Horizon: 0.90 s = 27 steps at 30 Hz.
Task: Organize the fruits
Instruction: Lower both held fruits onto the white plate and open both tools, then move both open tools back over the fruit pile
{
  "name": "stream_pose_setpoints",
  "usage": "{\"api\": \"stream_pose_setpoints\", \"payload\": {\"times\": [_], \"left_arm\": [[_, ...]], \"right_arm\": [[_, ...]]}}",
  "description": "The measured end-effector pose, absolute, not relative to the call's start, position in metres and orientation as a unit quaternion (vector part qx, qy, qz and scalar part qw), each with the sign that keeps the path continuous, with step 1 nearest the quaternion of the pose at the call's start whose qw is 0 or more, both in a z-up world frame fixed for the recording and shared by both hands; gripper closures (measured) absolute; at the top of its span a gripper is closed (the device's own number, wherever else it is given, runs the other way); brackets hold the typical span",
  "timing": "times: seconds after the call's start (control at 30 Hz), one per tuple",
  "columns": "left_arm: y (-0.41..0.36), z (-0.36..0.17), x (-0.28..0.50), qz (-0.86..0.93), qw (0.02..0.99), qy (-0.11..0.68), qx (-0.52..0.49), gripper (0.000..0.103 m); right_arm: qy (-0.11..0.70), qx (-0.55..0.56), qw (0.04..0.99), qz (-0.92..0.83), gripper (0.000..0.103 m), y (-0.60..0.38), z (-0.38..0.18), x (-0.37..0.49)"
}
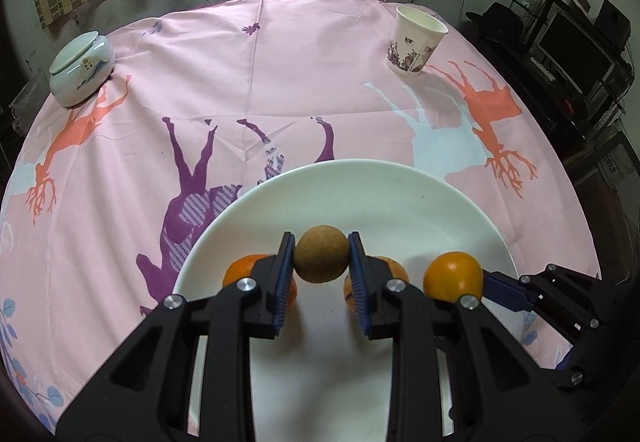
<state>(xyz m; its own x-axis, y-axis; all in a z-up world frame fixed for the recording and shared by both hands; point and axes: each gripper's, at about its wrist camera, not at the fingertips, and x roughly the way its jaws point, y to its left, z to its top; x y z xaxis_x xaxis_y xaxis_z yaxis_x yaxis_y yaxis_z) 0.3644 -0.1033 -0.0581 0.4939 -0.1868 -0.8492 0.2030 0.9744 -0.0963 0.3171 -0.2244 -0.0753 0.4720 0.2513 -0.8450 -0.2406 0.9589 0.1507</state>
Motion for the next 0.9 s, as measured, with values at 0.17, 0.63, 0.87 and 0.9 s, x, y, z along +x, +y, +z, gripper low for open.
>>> {"api": "stream_pose_setpoints", "payload": {"times": [0.17,0.63,0.87,0.9], "left_arm": [[-0.108,-0.063,0.372,-0.108,0.861,0.496,0.014,0.073],[-0.043,-0.005,0.256,-0.109,0.899,0.424,-0.014,0.033],[0.007,-0.024,0.146,-0.057,0.918,0.391,-0.031,0.013],[0.014,-0.029,0.136,-0.049,0.917,0.395,-0.031,0.013]], "right_arm": [[0.496,0.007,0.857,0.142,0.065,-0.225,-0.079,0.322],[0.471,-0.007,0.869,0.148,0.036,-0.243,-0.044,0.224],[0.438,0.029,0.889,0.13,0.035,-0.251,-0.034,0.129],[0.436,0.037,0.891,0.123,0.035,-0.253,-0.035,0.119]]}}
